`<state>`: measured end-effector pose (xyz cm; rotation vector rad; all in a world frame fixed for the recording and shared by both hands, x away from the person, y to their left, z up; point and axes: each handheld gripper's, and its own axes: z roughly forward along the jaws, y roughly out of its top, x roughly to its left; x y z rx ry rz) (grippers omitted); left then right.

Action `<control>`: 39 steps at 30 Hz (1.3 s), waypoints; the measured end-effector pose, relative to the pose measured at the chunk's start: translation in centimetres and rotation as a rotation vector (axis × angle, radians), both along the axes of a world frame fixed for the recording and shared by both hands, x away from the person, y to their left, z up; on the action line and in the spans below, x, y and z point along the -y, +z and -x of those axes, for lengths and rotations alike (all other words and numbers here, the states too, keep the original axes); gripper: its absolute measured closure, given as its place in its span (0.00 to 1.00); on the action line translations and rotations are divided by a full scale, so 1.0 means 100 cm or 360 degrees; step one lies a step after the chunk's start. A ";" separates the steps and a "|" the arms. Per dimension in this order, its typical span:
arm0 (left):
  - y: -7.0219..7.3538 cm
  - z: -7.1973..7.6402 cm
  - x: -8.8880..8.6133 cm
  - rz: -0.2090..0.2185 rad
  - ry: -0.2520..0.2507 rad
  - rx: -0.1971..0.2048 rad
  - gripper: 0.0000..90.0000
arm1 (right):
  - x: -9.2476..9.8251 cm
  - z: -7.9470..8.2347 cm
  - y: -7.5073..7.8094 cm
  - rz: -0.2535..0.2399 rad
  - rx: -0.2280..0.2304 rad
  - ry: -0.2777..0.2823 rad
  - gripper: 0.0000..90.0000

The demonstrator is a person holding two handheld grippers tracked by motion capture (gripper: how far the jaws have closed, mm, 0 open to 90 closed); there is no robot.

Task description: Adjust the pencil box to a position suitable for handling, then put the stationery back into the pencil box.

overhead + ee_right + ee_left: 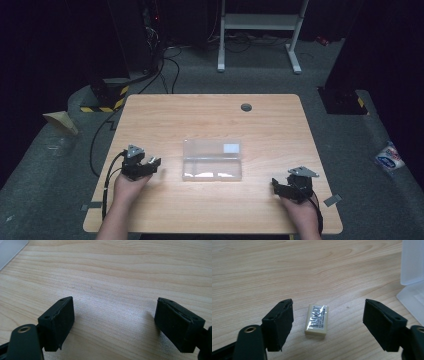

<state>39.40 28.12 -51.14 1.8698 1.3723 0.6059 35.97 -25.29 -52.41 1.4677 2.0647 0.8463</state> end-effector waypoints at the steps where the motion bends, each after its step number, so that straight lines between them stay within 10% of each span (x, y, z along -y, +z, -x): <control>1: 0.000 0.000 0.000 -0.0004 0.0010 0.0005 0.30 | 0.000 0.000 0.000 0.0000 0.0000 0.0000 0.18; 19: -0.010 0.001 -0.005 0.0000 -0.0028 -0.0007 0.59 | 0.000 0.000 0.000 0.0000 0.0001 -0.0002 0.18; 39: -0.016 0.000 -0.004 -0.0048 0.0002 -0.0013 0.67 | 0.000 0.001 0.000 -0.0002 0.0002 -0.0004 0.18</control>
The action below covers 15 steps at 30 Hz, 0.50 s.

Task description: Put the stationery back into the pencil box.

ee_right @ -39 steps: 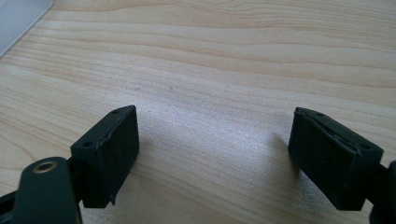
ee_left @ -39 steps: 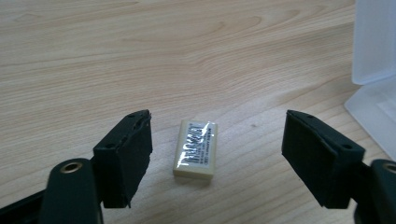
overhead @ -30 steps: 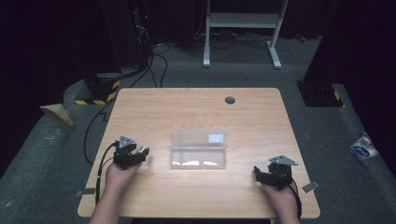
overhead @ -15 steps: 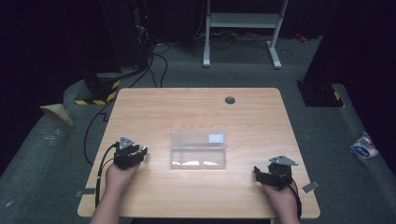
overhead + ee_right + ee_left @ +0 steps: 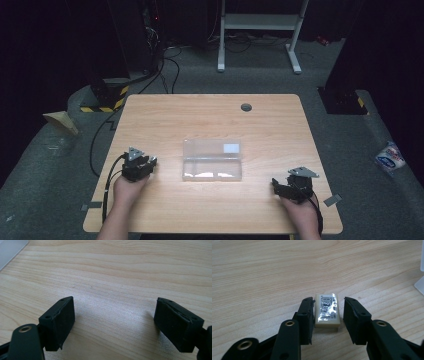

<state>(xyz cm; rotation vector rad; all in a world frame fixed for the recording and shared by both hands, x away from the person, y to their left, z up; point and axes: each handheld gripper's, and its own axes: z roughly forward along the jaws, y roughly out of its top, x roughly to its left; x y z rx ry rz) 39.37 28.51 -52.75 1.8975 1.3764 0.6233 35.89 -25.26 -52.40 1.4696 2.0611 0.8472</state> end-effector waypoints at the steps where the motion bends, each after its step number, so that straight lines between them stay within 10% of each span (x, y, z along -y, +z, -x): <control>1: 0.000 0.000 0.000 -0.0012 -0.0007 0.0002 0.68 | 0.000 0.000 0.000 0.0000 0.0000 0.0000 0.18; 15: 0.000 0.002 -0.003 -0.0003 -0.0001 0.0008 0.76 | 0.000 0.001 0.000 -0.0009 -0.0003 -0.0008 0.20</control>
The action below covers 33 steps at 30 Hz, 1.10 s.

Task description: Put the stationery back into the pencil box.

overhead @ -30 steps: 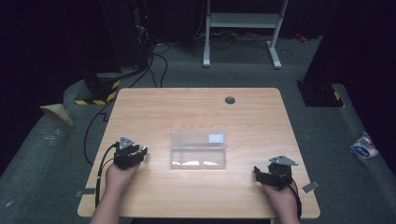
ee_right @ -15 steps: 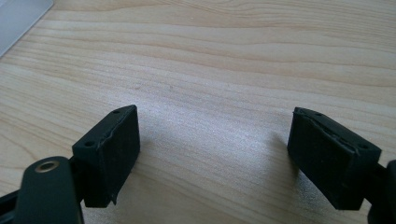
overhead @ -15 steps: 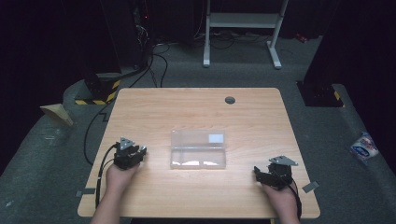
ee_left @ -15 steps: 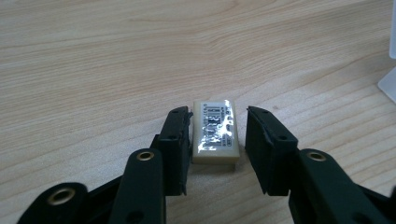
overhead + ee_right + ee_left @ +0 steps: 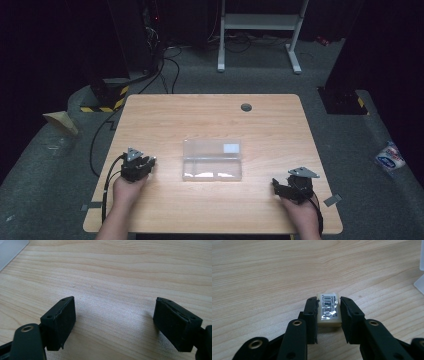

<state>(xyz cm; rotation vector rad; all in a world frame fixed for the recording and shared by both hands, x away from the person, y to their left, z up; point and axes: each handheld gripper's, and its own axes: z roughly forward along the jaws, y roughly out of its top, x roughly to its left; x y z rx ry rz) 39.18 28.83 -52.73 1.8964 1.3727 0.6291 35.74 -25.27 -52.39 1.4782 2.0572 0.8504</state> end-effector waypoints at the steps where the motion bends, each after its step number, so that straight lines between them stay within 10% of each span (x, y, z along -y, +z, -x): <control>1: 0.000 0.001 0.000 0.0003 0.0003 0.0003 0.75 | 0.000 0.000 0.000 0.0000 -0.0001 0.0000 0.20; 33: 0.026 0.032 0.004 0.0128 -0.0024 0.0196 0.75 | 0.000 0.000 0.000 -0.0005 0.0002 0.0020 0.21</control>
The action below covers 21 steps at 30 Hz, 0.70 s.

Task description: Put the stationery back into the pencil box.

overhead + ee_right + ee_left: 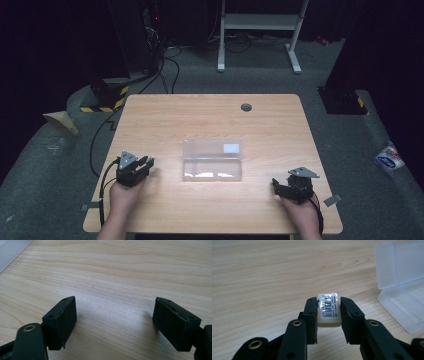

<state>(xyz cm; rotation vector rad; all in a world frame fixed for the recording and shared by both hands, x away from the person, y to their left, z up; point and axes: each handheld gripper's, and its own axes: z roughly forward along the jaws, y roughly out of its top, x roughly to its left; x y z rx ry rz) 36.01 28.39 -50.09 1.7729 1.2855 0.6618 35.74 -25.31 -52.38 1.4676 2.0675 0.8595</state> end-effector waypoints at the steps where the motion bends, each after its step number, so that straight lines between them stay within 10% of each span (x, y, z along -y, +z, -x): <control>1: 0.000 0.000 0.000 -0.0002 0.0000 0.0005 0.75 | 0.000 0.000 0.000 0.0000 0.0000 0.0000 0.21; 21: 0.008 0.006 0.008 -0.0053 -0.0040 0.0110 0.75 | 0.000 0.000 0.000 0.0001 0.0002 0.0010 0.21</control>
